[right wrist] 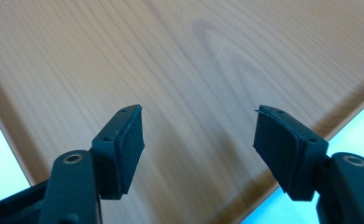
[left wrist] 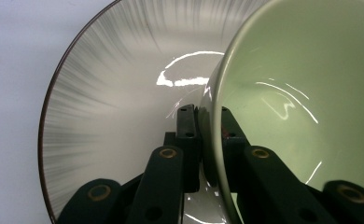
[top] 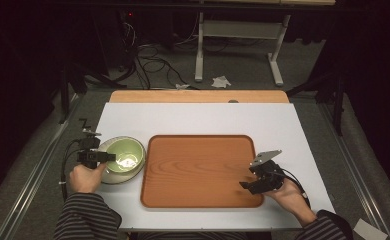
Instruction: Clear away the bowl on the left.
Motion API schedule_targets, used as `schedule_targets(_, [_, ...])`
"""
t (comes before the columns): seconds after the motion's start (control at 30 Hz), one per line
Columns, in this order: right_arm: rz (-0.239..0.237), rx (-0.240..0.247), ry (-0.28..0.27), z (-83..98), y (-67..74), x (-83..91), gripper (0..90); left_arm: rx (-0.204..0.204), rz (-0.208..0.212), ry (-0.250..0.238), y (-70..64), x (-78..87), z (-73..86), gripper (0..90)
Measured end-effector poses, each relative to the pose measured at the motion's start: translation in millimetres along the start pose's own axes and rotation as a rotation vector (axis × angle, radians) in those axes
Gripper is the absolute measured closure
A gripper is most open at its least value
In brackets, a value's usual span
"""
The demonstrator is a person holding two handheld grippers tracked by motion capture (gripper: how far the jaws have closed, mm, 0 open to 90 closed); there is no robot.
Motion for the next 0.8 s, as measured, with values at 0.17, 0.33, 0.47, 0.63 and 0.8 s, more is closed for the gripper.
schedule_targets(0.17, [0.006, -0.007, 0.003, 0.2, -0.9, -0.5, 34.7, -0.003, 0.007, 0.008, 0.0, -1.1, -0.7, 83.8])
schedule_targets(0.33, [0.001, -0.004, 0.004, 0.1, 0.7, -0.5, 34.7, -0.014, 0.015, -0.016, -2.8, 1.8, -1.6, 84.0])
schedule_targets(0.47, [0.000, -0.007, -0.003, 0.2, -1.2, 0.1, 34.7, -0.014, 0.023, -0.024, -3.6, 2.4, -3.0, 84.0])
schedule_targets(0.63, [0.002, -0.006, -0.004, -0.2, -0.7, -0.1, 34.7, -0.027, 0.019, -0.031, -5.6, 3.9, -3.0, 83.9])
schedule_targets(0.8, [-0.002, -0.009, -0.009, -0.1, -0.9, 0.8, 34.7, -0.058, 0.005, -0.048, -11.1, 8.3, -6.4, 83.9])
Point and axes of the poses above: each handheld gripper's, and its own axes: x roughly backward along the jaws, z roughly out of its underside, y roughly to its left, the point moved 4 cm from there along -x, roughly forward along the jaws, and after that the axes turned 3 degrees about z, right-handed, at the moved point
